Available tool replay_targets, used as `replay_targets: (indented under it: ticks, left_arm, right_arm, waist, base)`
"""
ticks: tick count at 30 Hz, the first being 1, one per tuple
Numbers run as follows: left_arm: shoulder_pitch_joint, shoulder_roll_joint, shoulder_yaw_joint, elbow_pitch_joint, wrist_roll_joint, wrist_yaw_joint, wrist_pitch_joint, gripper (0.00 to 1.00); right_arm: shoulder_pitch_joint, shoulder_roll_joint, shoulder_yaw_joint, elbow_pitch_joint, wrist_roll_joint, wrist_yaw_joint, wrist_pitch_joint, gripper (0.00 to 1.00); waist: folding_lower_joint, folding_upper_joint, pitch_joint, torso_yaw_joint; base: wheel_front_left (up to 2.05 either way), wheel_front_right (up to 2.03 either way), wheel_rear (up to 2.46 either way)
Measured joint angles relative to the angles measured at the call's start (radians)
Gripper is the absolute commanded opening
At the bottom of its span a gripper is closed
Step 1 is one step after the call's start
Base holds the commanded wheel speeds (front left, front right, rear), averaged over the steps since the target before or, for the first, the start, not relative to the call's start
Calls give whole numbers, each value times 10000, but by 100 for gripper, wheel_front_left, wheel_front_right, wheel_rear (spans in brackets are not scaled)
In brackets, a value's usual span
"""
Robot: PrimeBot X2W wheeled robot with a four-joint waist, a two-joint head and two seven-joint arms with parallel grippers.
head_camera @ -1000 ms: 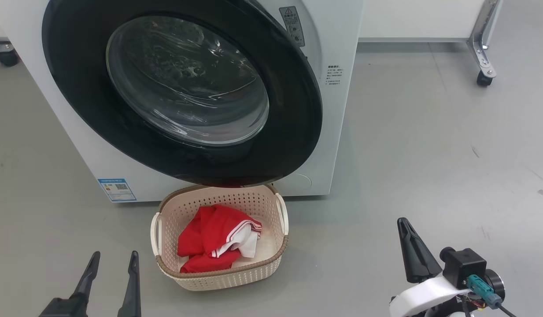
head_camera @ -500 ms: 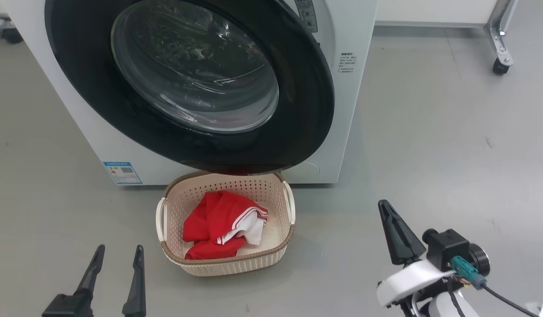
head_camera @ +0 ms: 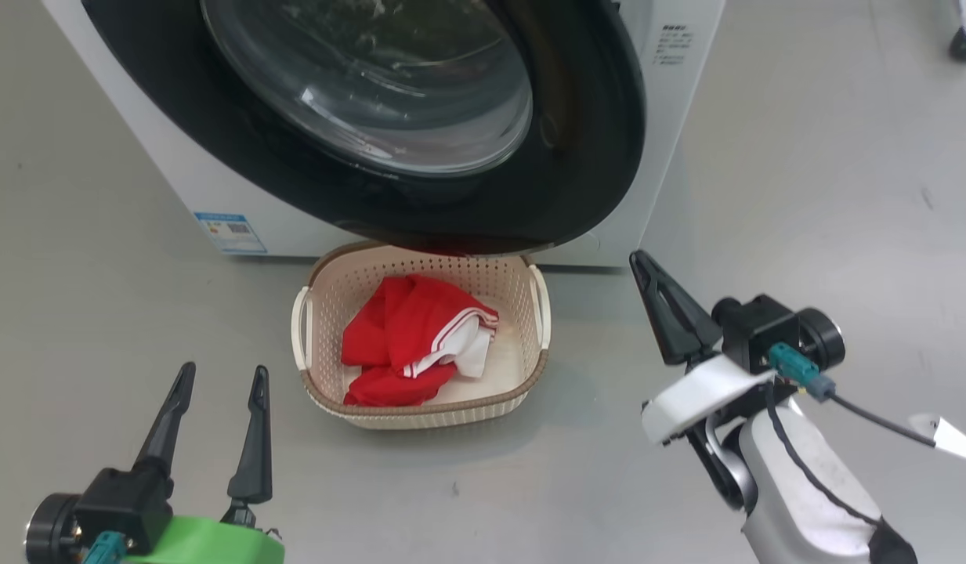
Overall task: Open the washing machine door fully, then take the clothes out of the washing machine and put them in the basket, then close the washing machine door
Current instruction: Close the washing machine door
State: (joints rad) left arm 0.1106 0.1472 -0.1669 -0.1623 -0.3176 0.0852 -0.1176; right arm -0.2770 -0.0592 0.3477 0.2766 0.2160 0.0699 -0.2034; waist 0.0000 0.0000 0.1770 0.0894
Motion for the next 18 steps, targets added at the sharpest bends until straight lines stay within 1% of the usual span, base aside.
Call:
replay_targets:
  ticks: [7, 11, 18]
  left_arm:
    - [-571, -138, -136, -44, -2, -96, -171, 100]
    - [-996, -270, -182, -13, -6, -127, -301, 100]
    - [-1364, -368, -163, 268, -63, -209, -523, 100]
  right_arm:
    - [-1290, -31, -125, 522, -173, 6, 215, 0]
    - [-2272, -92, -339, 899, -245, 6, 272, 0]
    - [-3204, -182, -460, 1567, -249, 10, 305, 0]
  waist:
    - [0, 0, 729, 391]
    - [0, 0, 1226, 729]
    - [0, 0, 1812, 1190]
  base:
    - [0, 0, 0]
    - [0, 0, 0]
    - [0, 0, 0]
